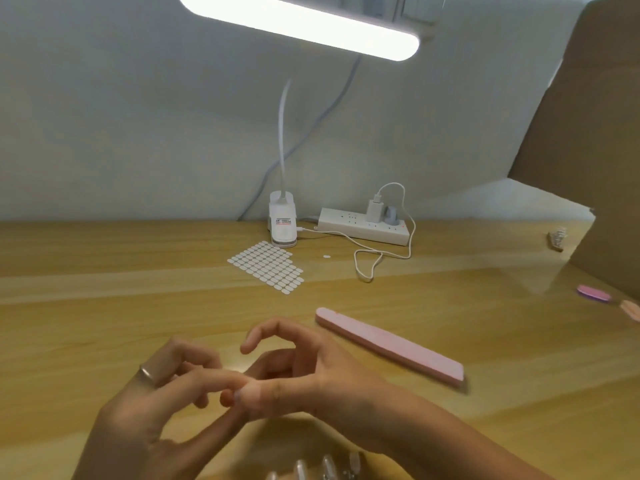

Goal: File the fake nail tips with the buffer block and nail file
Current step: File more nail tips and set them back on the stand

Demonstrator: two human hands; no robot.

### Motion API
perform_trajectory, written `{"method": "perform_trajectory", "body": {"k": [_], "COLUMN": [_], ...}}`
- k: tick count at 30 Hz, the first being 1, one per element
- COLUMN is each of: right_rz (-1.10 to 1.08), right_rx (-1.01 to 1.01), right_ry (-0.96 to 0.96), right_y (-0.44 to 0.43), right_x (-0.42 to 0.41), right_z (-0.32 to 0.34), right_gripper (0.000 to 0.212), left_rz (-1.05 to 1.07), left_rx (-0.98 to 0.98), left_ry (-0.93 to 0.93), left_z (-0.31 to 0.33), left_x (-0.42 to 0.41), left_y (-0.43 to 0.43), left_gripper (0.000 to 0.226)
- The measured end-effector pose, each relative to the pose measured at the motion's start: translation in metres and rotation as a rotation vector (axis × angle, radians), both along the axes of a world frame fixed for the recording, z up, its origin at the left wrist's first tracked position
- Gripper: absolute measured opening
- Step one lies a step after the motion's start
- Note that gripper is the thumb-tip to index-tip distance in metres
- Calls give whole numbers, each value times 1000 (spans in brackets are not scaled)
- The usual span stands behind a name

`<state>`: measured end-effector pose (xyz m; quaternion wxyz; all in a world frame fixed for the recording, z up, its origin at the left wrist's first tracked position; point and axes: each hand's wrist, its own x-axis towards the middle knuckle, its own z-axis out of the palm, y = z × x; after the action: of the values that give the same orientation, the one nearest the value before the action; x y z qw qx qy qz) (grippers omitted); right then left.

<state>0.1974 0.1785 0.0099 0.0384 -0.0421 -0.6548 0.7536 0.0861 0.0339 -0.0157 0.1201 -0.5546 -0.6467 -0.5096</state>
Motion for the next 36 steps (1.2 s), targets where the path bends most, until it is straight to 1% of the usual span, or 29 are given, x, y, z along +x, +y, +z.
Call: {"method": "perform_trajectory", "body": {"k": [2,5,10,16,21,24,27,28,31,33,36], "right_rz": [12,21,73,22,54,93,107,105,69,34,16], "right_rx": [24,35,80,67,40,-83,-217,-209,-96,-53,-39], "right_ry": [2,9,-19,25,-14,-83,-141,-143,-133,-133,-160], "right_y": [0,1,5,3,4,7,9,9,5,3,4], "right_x": [0,0,0,-2,-1,-3,-4,-4,-3,-3,-4], "right_z": [-2,-4,-2,-5,-4,-6,-6,-6,-9,-11,-10], "right_gripper": [32,32,33,40,45,54,57,56,51,57,68], "left_rz": [22,26,-38,-15,-52,-46,-51,-61,-85,-88,-78], "left_rx": [5,28,-6,-63,-90,-115,-138,-142,-154,-166,-176], "left_ry": [35,29,-80,-139,-184,-259,-300,-309,-289,-286,-312], "left_z": [-1,-1,-2,-2,0,1,0,1,1,1,0], "left_x": [1,-1,2,-1,1,3,4,4,3,3,2], "left_y": [0,-1,-1,-5,-8,-6,-6,-6,-6,-7,-8], "left_gripper": [43,21,7,12,11,6,8,9,12,11,8]}}
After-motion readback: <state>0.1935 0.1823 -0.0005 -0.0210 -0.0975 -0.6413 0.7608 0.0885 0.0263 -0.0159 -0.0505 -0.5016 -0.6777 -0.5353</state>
